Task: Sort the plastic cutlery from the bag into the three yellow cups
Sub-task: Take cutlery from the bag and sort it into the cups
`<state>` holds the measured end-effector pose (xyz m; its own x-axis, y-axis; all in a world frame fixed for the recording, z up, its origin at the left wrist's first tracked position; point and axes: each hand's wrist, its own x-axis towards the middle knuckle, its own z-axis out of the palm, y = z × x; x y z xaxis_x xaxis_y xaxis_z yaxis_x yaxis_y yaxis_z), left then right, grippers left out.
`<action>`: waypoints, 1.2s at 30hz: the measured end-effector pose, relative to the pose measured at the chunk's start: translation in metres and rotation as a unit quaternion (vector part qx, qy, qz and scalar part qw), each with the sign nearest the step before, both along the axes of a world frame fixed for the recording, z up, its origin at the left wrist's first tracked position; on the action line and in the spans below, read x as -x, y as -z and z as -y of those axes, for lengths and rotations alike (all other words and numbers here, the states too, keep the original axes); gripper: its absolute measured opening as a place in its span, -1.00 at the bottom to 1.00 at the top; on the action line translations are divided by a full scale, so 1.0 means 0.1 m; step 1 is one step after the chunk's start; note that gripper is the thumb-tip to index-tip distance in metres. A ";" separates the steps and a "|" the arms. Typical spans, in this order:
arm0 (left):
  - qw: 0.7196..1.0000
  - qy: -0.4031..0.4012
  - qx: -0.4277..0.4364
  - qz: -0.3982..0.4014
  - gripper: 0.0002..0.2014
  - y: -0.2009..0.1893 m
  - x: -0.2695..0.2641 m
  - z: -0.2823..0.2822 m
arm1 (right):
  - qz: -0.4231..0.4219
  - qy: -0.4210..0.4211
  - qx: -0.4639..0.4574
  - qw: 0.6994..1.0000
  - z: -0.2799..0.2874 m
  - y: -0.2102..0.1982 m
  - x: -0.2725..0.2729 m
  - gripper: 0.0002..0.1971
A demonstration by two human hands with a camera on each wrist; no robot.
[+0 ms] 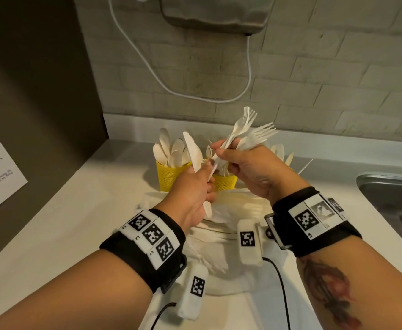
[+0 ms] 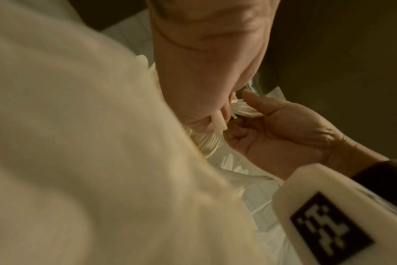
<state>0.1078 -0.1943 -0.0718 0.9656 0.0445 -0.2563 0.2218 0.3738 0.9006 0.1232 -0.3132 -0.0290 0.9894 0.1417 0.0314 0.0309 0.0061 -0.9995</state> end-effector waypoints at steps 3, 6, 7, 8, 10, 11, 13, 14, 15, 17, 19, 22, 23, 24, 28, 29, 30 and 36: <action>1.000 -0.019 0.013 0.005 -0.76 0.02 -0.04 -0.02 | 0.018 0.048 0.034 0.998 -0.03 -0.08 -0.09 -0.85; 0.999 -0.043 0.009 0.005 -0.73 0.09 -0.07 -0.07 | 0.079 0.127 0.086 0.985 0.04 -0.22 -0.25 -0.95; 0.999 -0.048 0.003 0.003 -0.73 0.11 -0.07 -0.09 | 0.091 0.152 0.131 0.976 0.07 -0.27 -0.30 -0.93; 0.999 -0.050 0.000 0.000 -0.73 0.14 -0.07 -0.11 | 0.099 0.173 0.187 0.962 0.09 -0.31 -0.36 -0.89; 0.999 -0.049 0.004 -0.006 -0.75 0.16 -0.07 -0.13 | 0.106 0.196 0.286 0.932 0.09 -0.35 -0.46 -0.84; 0.999 -0.046 0.006 -0.008 -0.77 0.17 -0.07 -0.14 | 0.102 0.196 0.317 0.922 0.06 -0.35 -0.49 -0.84; 0.999 -0.039 0.003 -0.008 -0.82 0.16 -0.07 -0.14 | 0.088 0.182 0.361 0.910 0.00 -0.29 -0.53 -0.85; 0.999 -0.036 0.000 -0.008 -0.84 0.15 -0.07 -0.14 | 0.085 0.174 0.383 0.903 -0.02 -0.24 -0.54 -0.87; 0.999 -0.032 -0.003 -0.006 -0.85 0.14 -0.07 -0.15 | 0.085 0.167 0.408 0.894 -0.04 -0.19 -0.55 -0.90; 1.000 -0.029 -0.006 -0.003 -0.88 0.13 -0.08 -0.16 | 0.078 0.161 0.461 0.869 -0.06 -0.14 -0.56 -0.94; 0.999 -0.031 -0.010 0.005 -0.91 0.11 -0.08 -0.18 | 0.066 0.152 0.508 0.845 -0.06 -0.16 -0.56 -0.87; 0.999 -0.032 -0.028 0.019 -0.92 0.08 -0.10 -0.20 | 0.059 0.090 0.576 0.810 -0.05 -0.25 -0.57 -0.81; 0.999 -0.032 -0.033 0.024 -0.91 0.08 -0.11 -0.20 | 0.059 0.073 0.589 0.802 -0.05 -0.27 -0.58 -0.79; 0.998 -0.032 -0.037 0.029 -0.91 0.07 -0.13 -0.20 | 0.060 0.065 0.598 0.797 -0.04 -0.28 -0.59 -0.78; 0.997 -0.028 -0.051 0.044 -0.90 0.05 -0.14 -0.22 | 0.048 0.048 0.638 0.767 -0.03 -0.22 -0.60 -0.69; 0.998 -0.021 -0.049 0.044 -0.90 0.05 -0.14 -0.22 | 0.044 0.043 0.652 0.756 -0.02 -0.22 -0.59 -0.66; 0.998 -0.015 -0.045 0.046 -0.91 0.04 -0.14 -0.22 | 0.043 0.041 0.661 0.748 -0.01 -0.23 -0.57 -0.63; 0.995 0.034 -0.071 0.067 -0.80 -0.02 -0.05 -0.18 | 0.085 0.125 0.514 0.844 0.05 -0.37 -0.20 -0.32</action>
<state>0.1128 -0.1766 -0.0694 0.9927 0.0045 -0.1207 0.1165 0.2280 0.9667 0.1431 -0.3179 0.0077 0.9860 -0.0327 0.1635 0.0458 -0.8898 -0.4541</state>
